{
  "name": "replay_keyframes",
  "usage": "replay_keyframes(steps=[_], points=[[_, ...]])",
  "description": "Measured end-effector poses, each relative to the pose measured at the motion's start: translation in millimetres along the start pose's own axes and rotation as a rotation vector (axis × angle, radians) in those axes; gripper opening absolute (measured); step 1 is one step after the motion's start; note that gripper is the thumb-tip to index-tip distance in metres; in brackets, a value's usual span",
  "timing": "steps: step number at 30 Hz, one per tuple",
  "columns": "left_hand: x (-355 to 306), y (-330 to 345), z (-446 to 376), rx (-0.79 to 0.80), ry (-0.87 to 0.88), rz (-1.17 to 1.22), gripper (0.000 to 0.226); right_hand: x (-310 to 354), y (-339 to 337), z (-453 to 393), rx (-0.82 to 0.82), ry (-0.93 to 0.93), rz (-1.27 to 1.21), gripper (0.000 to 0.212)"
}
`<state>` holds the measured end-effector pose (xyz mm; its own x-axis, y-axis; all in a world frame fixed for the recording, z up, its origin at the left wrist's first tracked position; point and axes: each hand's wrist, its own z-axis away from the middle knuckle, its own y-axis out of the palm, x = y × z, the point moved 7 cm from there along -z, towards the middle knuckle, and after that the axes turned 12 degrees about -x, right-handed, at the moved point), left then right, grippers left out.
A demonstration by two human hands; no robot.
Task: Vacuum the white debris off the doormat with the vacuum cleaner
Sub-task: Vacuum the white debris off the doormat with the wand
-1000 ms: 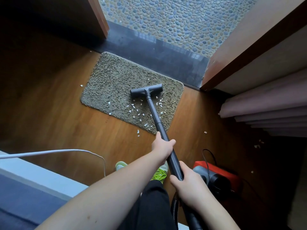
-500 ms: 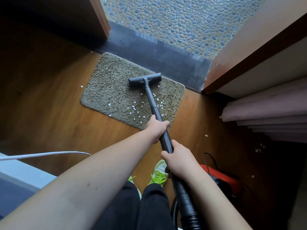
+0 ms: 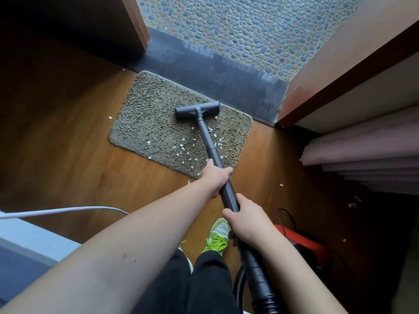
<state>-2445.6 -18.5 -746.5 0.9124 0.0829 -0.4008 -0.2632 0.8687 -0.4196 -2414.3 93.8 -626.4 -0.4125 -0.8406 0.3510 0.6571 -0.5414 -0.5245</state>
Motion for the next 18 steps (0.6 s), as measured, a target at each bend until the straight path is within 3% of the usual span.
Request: replay_keyframes(steps=[8, 18], points=[[19, 10, 24, 0.065, -0.054, -0.002, 0.081, -23, 1, 20, -0.005, 0.023, 0.020, 0.028], [46, 15, 40, 0.081, -0.079, -0.020, 0.095, -43, 6, 41, -0.021, -0.003, 0.026, 0.029]])
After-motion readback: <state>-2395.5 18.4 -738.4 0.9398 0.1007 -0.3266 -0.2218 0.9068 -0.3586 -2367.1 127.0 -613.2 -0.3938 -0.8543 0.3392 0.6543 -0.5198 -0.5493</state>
